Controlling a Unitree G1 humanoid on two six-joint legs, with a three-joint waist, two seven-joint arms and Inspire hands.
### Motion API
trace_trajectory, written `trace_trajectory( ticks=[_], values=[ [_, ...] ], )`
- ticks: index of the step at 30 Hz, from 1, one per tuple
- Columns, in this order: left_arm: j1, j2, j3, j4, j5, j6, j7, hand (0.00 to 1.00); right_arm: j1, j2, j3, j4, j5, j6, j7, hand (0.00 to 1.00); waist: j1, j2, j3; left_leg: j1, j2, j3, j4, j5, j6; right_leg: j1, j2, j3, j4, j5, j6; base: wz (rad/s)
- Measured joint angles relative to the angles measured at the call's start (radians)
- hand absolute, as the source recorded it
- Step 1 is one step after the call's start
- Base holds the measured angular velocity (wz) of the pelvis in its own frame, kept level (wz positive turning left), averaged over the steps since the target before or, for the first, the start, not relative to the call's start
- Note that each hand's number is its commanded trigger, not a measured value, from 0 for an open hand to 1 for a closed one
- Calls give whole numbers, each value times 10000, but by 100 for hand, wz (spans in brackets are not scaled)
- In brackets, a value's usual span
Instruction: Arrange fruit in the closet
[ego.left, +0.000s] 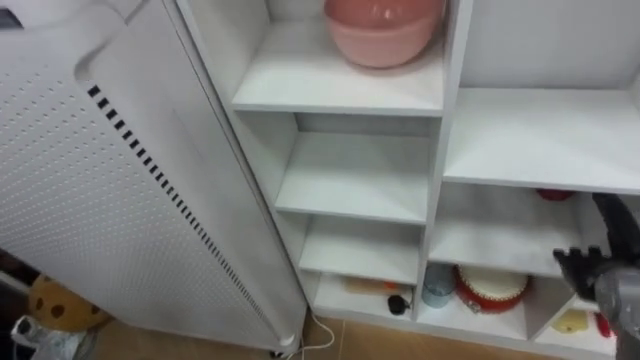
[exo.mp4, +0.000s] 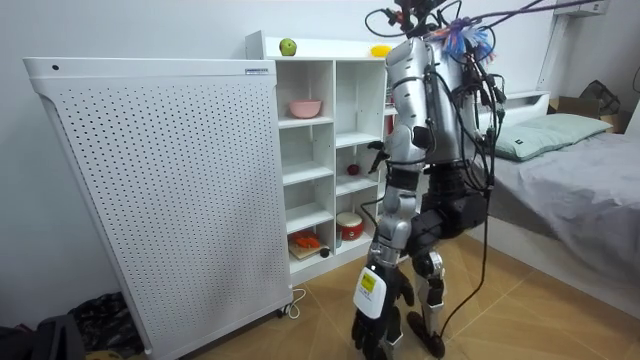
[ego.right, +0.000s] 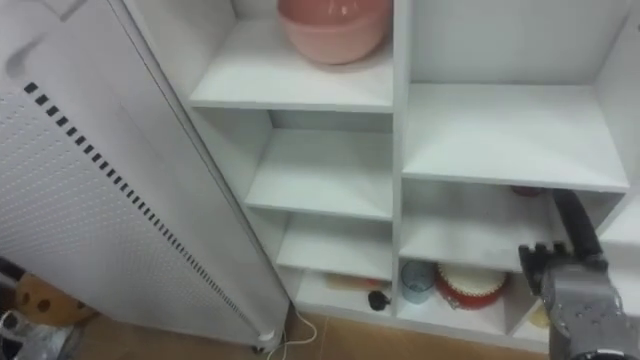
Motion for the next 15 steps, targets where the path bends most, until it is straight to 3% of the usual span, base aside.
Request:
trace_trajectory(
  ticks=[2, 7, 9, 13, 15],
  values=[
    [-4, 3, 195, 12, 2, 65, -67, 0, 712, 18, 10, 455, -44, 316, 575, 0, -3, -16, 9, 777, 31, -17, -368, 40, -26, 870, 94, -107, -489, 28, 53, 3],
    [-52, -32, 1310, 18, 226, 128, -69, 0, 2453, 249, -1, 835, -659, 507, 1342, 0, -346, -160, 2, 2165, 61, -43, -1415, 166, -37, 2489, 338, -401, -1774, 219, 270, 11],
    [97, -24, 1503, -38, 246, 253, 1, 0, 3329, 558, 4, 833, -881, 632, 1460, 0, -531, -295, -52, 2786, 44, -58, -1857, 190, -49, 3164, 434, -482, -2284, 295, 356, 4],
    [459, -196, 1923, -405, 1321, 479, 223, 0, 5266, 1440, 88, 980, -1784, 864, 1683, 0, -1143, -667, -282, 4114, 1, -232, -2617, 225, -69, 4631, 593, -685, -3316, 454, 518, 8],
    [534, -204, 1992, -544, 1670, 458, 407, 0, 5952, 1625, 430, 1435, -2425, 1062, 1936, 0, -1289, -826, -383, 4641, 6, -218, -2933, 231, -79, 5259, 673, -776, -3825, 535, 565, 3]
  ],
)
